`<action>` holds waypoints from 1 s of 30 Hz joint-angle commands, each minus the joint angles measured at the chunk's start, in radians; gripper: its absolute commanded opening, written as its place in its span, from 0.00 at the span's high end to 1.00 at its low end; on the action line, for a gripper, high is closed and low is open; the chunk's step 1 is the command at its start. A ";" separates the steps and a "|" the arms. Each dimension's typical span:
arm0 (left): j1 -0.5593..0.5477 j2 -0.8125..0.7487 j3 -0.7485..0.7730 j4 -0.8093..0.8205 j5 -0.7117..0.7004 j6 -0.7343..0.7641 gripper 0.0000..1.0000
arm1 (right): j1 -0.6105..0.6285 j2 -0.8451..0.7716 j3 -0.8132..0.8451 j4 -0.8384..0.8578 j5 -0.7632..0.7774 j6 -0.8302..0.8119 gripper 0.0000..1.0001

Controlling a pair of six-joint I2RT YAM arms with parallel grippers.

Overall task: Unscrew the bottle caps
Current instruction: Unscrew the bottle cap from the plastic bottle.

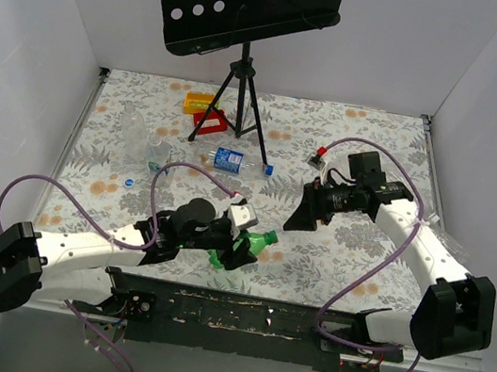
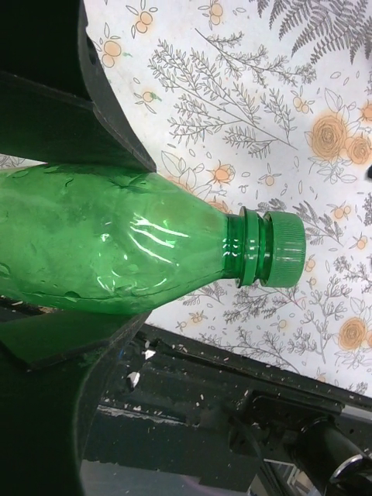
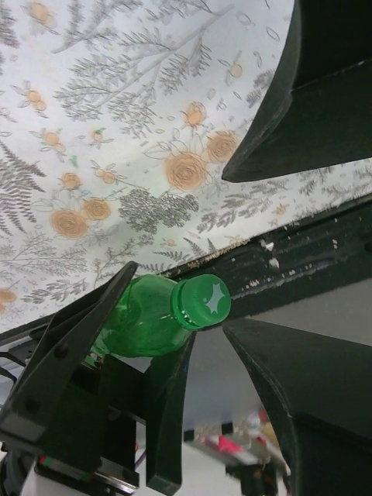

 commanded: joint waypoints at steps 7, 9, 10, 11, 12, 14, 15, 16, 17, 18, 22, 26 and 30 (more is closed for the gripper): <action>-0.034 0.077 0.070 0.075 -0.090 0.004 0.90 | 0.019 0.102 -0.027 0.104 -0.138 0.273 0.24; -0.035 0.088 0.078 0.078 -0.101 0.004 0.90 | 0.038 0.111 -0.030 0.101 -0.136 0.273 0.25; -0.035 0.094 0.082 0.080 -0.110 0.005 0.90 | 0.047 0.116 -0.031 0.103 -0.136 0.272 0.25; -0.035 0.096 0.084 0.081 -0.112 0.005 0.90 | 0.050 0.117 -0.033 0.103 -0.135 0.273 0.26; -0.037 0.099 0.085 0.084 -0.118 0.005 0.90 | 0.053 0.116 -0.033 0.101 -0.132 0.272 0.27; -0.037 0.103 0.085 0.089 -0.126 0.007 0.90 | 0.055 0.122 -0.034 0.101 -0.133 0.270 0.30; -0.037 0.106 0.087 0.089 -0.127 0.005 0.90 | 0.055 0.122 -0.036 0.101 -0.138 0.270 0.32; -0.037 0.105 0.087 0.089 -0.129 0.005 0.90 | 0.055 0.122 -0.036 0.104 -0.139 0.272 0.34; -0.037 0.106 0.085 0.089 -0.127 0.008 0.90 | 0.055 0.120 -0.037 0.110 -0.139 0.277 0.36; -0.037 0.106 0.085 0.089 -0.127 0.008 0.90 | 0.055 0.119 -0.034 0.112 -0.141 0.278 0.39; -0.037 0.103 0.078 0.091 -0.121 0.007 0.90 | 0.055 0.117 -0.034 0.123 -0.156 0.275 0.56; -0.037 0.090 0.061 0.095 -0.101 0.001 0.89 | 0.055 0.108 -0.033 0.124 -0.165 0.246 0.82; -0.029 0.025 0.021 0.121 -0.048 -0.028 0.89 | 0.055 0.093 -0.017 0.089 -0.158 0.137 0.93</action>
